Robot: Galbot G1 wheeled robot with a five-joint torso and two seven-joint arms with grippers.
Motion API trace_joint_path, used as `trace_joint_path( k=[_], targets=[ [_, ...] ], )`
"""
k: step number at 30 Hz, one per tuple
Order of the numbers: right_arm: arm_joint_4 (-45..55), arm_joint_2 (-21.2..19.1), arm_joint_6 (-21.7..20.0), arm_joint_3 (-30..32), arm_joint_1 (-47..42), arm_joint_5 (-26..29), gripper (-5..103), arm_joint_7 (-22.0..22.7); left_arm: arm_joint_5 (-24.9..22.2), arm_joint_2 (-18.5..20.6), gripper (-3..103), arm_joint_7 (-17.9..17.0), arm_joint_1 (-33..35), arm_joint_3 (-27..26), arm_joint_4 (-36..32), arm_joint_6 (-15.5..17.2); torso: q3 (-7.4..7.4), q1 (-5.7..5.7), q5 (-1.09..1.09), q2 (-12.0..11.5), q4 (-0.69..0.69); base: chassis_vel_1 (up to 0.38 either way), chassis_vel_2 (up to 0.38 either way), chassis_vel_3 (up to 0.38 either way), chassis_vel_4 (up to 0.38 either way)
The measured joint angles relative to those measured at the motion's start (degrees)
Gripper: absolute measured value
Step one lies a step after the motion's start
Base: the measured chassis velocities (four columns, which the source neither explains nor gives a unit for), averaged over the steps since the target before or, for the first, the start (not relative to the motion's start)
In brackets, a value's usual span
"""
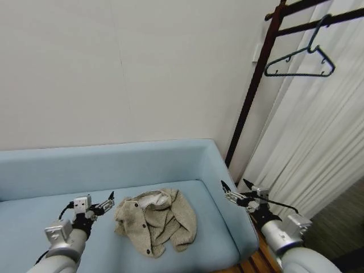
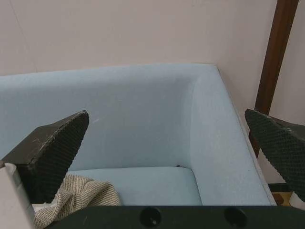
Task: Pick up the clothes from the sofa and hang them on the clothes hanger.
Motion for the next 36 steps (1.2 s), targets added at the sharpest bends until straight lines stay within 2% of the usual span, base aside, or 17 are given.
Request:
trace_joint_path(
  k=[5, 8, 11, 15, 19, 22, 23, 26, 27, 31, 36],
  targets=[
    [0.02, -0.09, -0.03, 0.01, -0.11, -0.07, 100, 0.00, -3.38, 1.28, 100, -2.04, -2.45, 1.12, 2.02, 0.84, 0.00, 0.00, 0.00, 0.00, 0.01, 0.000, 0.000, 0.000, 0.000],
    [0.04, -0.57, -0.04, 0.09, -0.59, -0.09, 100, 0.00, -8.83, 3.47, 100, -5.94, -6.30, 2.67, 4.82, 2.46, 0.00, 0.00, 0.00, 0.00, -0.02, 0.000, 0.000, 0.000, 0.000],
    [0.01, -1.30, -0.21, 0.02, -0.83, -0.04, 100, 0.01, -10.76, 4.82, 100, -7.02, -7.89, 3.40, 7.03, 3.12, 0.00, 0.00, -0.01, 0.00, -0.03, 0.000, 0.000, 0.000, 0.000],
    [-1.65, -3.82, -0.85, -1.13, 0.34, 0.56, 100, -0.02, -12.82, 5.84, 100, -8.34, -8.98, 4.31, 9.88, 3.63, 0.00, 0.00, 0.01, 0.00, 0.02, 0.000, 0.000, 0.000, 0.000],
    [-3.61, -7.19, -1.58, -2.25, 1.99, 2.47, 100, -0.05, -14.91, 6.60, 100, -10.27, -10.60, 6.41, 12.93, 3.85, 0.00, 0.00, 0.00, 0.00, -0.02, 0.000, 0.000, 0.000, 0.000],
    [-6.02, -11.85, -2.32, -3.45, 4.95, 5.59, 100, -0.05, -18.23, 7.09, 100, -14.30, -13.33, 9.65, 15.63, 4.06, 0.01, 0.00, 0.01, 0.00, 0.05, 0.000, 0.000, 0.000, 0.000],
    [-6.02, -11.85, -2.32, -3.45, 4.95, 5.59, 100, -0.05, -18.23, 7.09, 100, -14.30, -13.33, 9.65, 15.63, 4.06, 0.01, 0.00, 0.01, 0.00, 0.05, 0.000, 0.000, 0.000, 0.000],
    [-7.89, -15.76, -2.32, -3.47, 6.74, 8.76, 100, 0.30, -21.98, 7.54, 100, -18.90, -18.58, 15.18, 19.46, 4.30, 0.01, 0.00, 0.00, 0.00, -0.03, 0.000, 0.000, 0.000, 0.000],
    [-7.89, -15.76, -2.32, -3.47, 6.74, 8.76, 100, 0.30, -21.98, 7.54, 100, -18.90, -18.58, 15.18, 19.46, 4.30, 0.01, 0.00, 0.00, 0.00, -0.03, 0.000, 0.000, 0.000, 0.000],
    [-10.33, -18.30, -2.41, -4.62, 9.39, 10.66, 100, 0.57, -24.32, 7.17, 100, -22.17, -24.97, 21.37, 23.96, 4.23, 0.01, 0.00, 0.00, 0.00, 0.00, 0.000, 0.000, 0.000, 0.000],
    [-12.08, -18.58, -2.55, -5.84, 10.17, 10.60, 100, 0.43, -25.44, 5.67, 100, -24.52, -29.68, 24.79, 26.32, 4.07, 0.00, 0.00, 0.01, -0.01, -0.01, 0.000, 0.000, 0.000, 0.000]
  ],
)
